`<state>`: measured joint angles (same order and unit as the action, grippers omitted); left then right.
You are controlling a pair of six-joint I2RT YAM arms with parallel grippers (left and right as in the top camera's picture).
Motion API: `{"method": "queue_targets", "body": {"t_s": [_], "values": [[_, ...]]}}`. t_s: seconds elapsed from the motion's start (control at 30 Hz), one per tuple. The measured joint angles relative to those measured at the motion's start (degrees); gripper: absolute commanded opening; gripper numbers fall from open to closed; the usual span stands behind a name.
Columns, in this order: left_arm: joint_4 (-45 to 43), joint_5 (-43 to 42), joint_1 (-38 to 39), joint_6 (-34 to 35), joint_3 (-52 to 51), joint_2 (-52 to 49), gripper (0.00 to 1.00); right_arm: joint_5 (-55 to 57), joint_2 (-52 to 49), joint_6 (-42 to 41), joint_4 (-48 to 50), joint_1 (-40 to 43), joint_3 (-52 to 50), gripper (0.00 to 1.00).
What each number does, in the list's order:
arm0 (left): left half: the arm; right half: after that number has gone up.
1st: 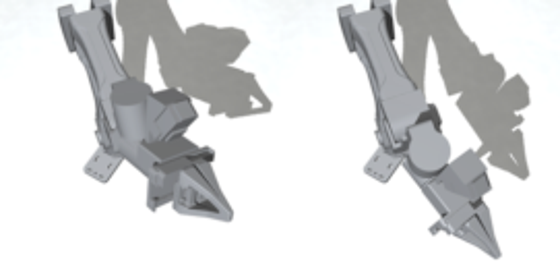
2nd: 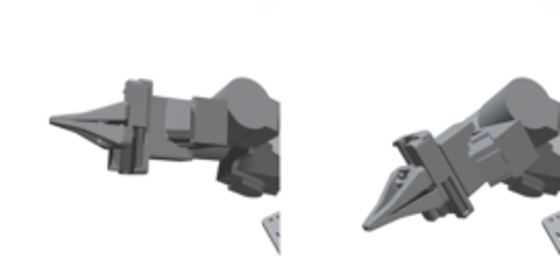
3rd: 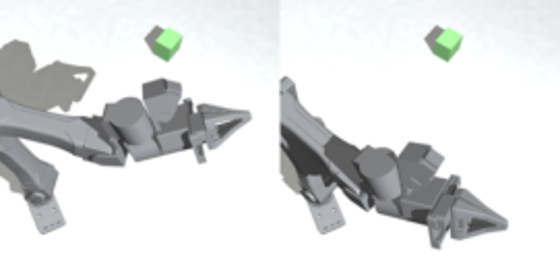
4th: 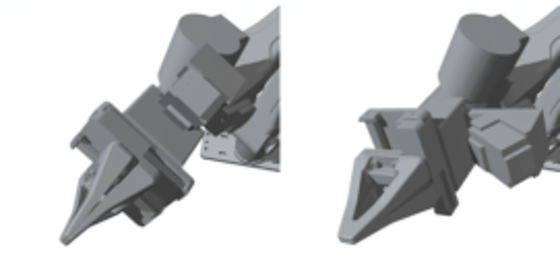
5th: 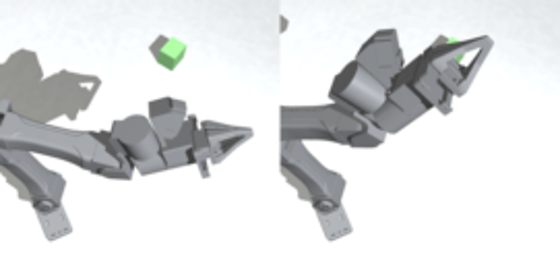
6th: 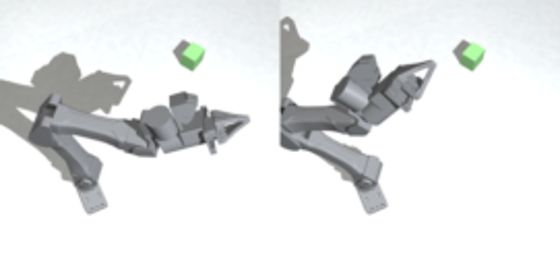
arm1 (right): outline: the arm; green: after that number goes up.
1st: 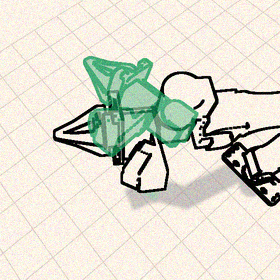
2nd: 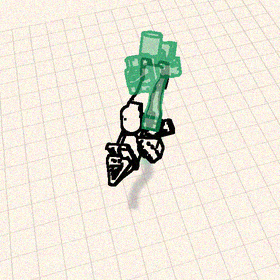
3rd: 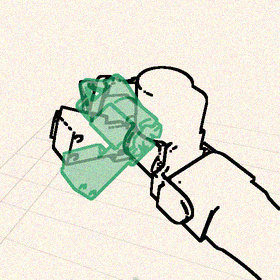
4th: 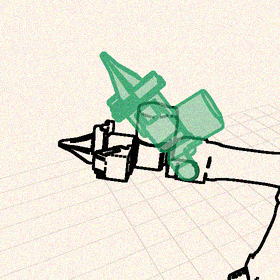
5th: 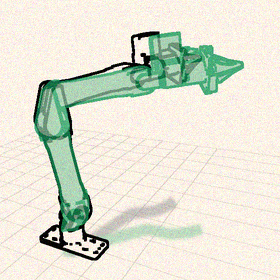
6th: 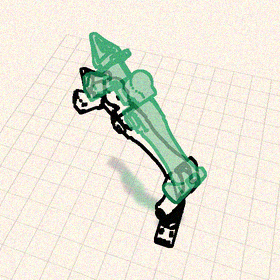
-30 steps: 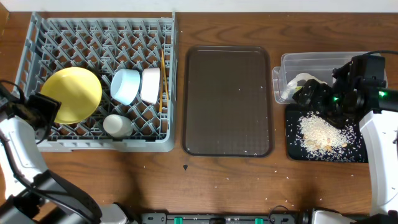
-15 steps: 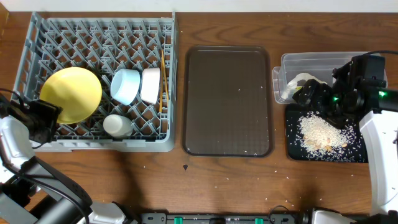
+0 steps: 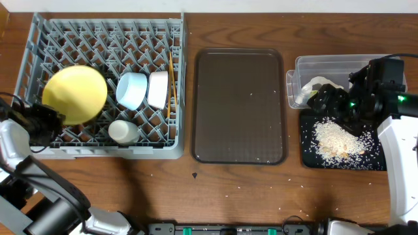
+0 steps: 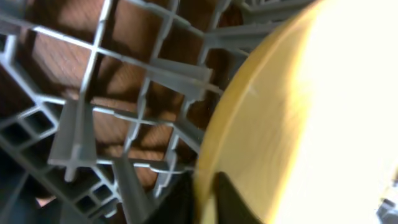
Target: Sort waste into correct bins and load items into the dishwasher
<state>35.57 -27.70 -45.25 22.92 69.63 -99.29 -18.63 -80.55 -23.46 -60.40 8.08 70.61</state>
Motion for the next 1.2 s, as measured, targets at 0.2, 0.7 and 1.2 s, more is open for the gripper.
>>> {"method": "queue_targets", "body": {"t_s": [0.2, 0.7, 1.2], "values": [[0.7, 2.3, 0.1, -0.7, -0.3, 2.1, 0.07, -0.2, 0.0, 0.0, 0.2, 0.0, 0.0, 0.99], [0.7, 35.0, 12.2, -12.0, -1.1, 22.3, 0.07, -0.3, 0.0, 0.0, 1.4, 0.0, 0.0, 0.99], [-7.4, 47.8, 20.7, -28.5, -1.1, 21.0, 0.08, -0.5, 0.0, 0.0, 1.5, 0.0, 0.0, 0.99]]}}
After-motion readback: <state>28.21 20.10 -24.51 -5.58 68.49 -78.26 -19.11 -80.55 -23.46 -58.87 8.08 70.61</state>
